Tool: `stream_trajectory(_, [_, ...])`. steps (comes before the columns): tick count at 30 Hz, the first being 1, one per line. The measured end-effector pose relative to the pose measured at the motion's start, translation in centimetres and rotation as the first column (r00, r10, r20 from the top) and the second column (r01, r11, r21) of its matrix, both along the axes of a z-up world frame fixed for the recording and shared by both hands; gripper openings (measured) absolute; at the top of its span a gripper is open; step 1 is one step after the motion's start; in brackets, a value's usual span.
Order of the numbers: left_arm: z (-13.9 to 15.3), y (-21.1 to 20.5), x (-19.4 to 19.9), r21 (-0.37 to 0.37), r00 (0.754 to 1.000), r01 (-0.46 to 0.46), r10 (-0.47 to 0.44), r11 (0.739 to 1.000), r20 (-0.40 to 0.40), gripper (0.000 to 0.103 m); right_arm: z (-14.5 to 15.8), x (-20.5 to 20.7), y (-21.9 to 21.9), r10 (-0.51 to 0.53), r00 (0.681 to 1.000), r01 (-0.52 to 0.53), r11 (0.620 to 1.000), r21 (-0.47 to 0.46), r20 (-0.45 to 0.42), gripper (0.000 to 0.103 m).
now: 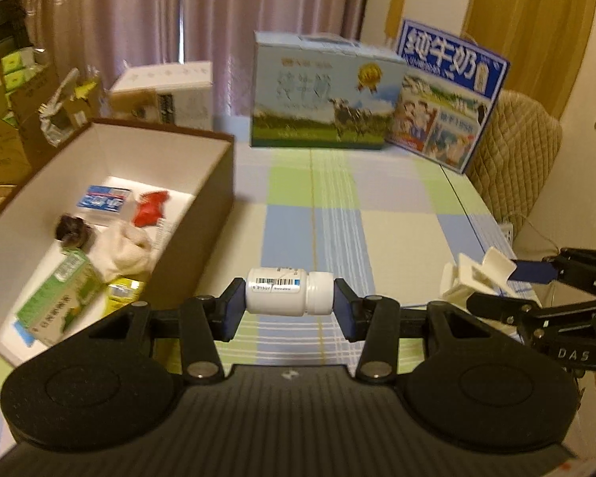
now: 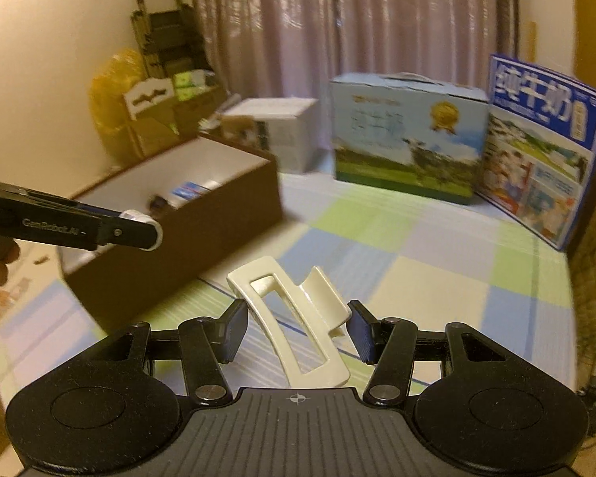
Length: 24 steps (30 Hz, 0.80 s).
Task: Organize objects
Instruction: 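Carry the pill bottle and hair clip over the brown box with both tools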
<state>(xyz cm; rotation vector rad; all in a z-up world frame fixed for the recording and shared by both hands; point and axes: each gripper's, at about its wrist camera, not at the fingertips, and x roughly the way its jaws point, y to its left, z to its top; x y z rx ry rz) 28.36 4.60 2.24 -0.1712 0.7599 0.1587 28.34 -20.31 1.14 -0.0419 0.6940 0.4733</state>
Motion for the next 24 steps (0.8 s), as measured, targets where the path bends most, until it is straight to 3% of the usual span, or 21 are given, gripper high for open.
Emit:
stream_trajectory(14, [2.9,9.3,-5.6,0.020,0.990,-0.134,0.134,0.991,0.033,0.042,2.3,1.3,12.9,0.156,0.988,-0.155,0.982,0.112,0.001,0.051])
stream_trajectory(24, [2.6,17.4,-7.1,0.035,0.984,-0.177,0.177,0.984,0.016,0.042,2.1,3.5,20.8,0.164,0.986,-0.162,0.980,0.116,-0.008,0.051])
